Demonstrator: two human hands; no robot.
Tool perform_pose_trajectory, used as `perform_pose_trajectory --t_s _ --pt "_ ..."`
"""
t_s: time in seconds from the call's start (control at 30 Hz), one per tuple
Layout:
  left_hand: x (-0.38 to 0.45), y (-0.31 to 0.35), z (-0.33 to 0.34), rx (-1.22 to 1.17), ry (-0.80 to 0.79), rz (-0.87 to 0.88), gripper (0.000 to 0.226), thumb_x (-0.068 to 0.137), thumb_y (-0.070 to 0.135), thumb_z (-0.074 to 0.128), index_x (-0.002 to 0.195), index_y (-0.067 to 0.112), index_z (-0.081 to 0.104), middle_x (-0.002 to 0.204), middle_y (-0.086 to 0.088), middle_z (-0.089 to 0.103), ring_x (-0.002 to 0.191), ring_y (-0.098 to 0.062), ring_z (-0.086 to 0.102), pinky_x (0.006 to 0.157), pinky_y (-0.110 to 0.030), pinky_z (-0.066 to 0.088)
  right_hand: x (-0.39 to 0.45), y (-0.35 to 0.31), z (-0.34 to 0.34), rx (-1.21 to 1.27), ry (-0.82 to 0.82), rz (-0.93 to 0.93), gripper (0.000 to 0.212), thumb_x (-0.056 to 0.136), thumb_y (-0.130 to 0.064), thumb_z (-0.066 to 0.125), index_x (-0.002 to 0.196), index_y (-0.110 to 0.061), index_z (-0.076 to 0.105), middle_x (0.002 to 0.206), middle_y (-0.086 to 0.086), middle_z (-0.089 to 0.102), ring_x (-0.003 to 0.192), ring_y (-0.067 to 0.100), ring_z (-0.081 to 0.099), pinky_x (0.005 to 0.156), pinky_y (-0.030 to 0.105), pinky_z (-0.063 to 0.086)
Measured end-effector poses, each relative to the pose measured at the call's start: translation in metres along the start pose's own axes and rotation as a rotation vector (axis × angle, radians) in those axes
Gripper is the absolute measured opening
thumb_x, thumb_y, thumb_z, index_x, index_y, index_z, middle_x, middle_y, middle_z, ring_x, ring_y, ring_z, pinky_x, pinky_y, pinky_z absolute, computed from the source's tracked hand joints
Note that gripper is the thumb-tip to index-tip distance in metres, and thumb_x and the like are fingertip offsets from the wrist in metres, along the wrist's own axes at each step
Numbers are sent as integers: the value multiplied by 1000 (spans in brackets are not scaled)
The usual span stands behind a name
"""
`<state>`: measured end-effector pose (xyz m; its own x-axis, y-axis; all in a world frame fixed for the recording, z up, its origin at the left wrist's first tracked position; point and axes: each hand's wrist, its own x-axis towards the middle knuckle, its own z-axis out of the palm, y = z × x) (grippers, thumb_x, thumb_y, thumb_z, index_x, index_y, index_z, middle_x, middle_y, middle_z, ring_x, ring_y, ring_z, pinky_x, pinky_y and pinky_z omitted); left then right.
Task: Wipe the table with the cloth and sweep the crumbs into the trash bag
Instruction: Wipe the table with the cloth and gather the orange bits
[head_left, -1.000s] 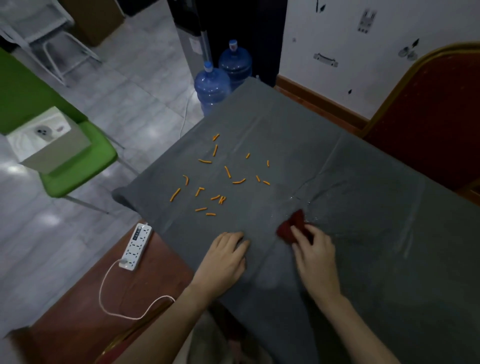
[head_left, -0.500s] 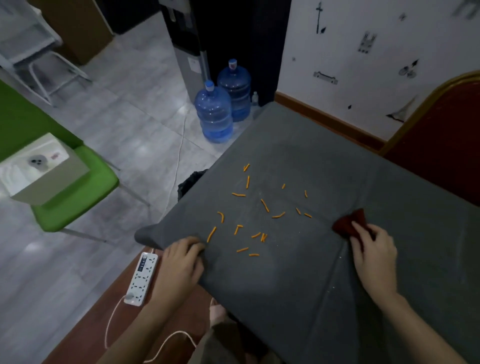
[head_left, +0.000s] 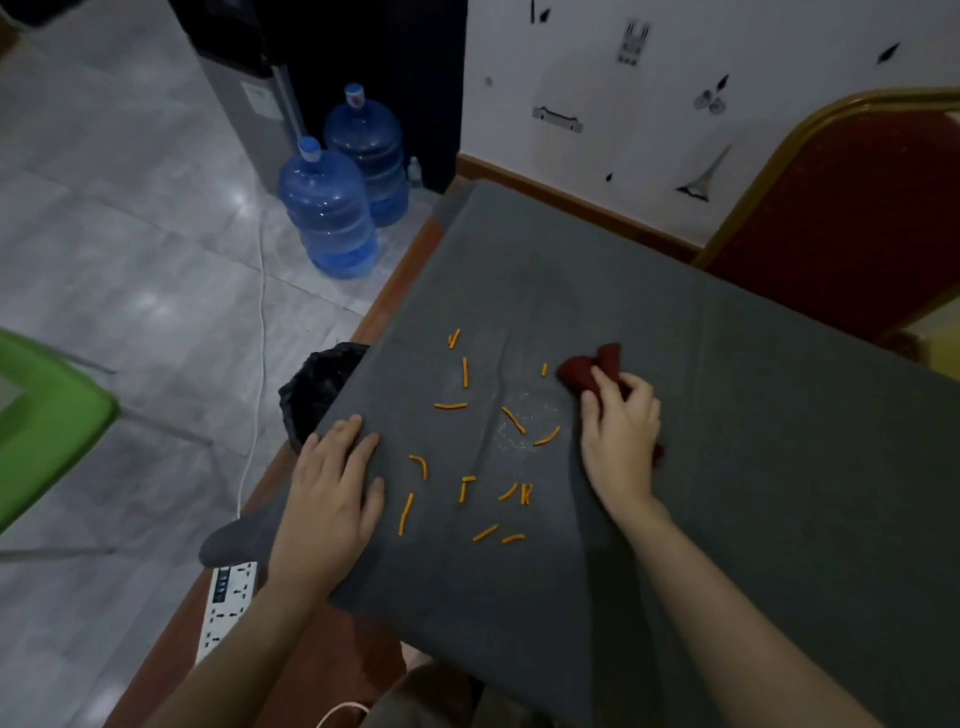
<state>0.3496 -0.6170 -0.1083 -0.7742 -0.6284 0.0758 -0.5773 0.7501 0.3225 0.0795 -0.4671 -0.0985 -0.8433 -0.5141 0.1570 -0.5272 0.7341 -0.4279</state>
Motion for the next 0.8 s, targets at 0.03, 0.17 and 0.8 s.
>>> perform_pose_trajectory --t_s 0.03,0.17,0.8 --pt "1 0 -1 -8 2 -2 46 93 31 41 129 5 53 143 -15 46 134 -29 40 117 -48 23 -6 -8 2 8 -23 -25 34 95 -20 55 128 -13 61 124 18 51 107 36 49 96 44 39" --pt "0 2 -3 -18 -13 -16 46 91 29 41 128 5 54 143 -16 46 134 -30 41 115 -49 27 -38 -29 3 30 -119 -188 33 95 -22 55 128 -17 61 124 12 52 107 28 50 94 41 43" --pt "1 0 0 -22 -28 -13 45 91 27 45 129 5 54 146 -14 44 138 -28 38 118 -46 22 -11 39 -22 -125 3 -6 29 95 -15 55 123 -11 62 119 21 53 103 39 52 90 46 41"
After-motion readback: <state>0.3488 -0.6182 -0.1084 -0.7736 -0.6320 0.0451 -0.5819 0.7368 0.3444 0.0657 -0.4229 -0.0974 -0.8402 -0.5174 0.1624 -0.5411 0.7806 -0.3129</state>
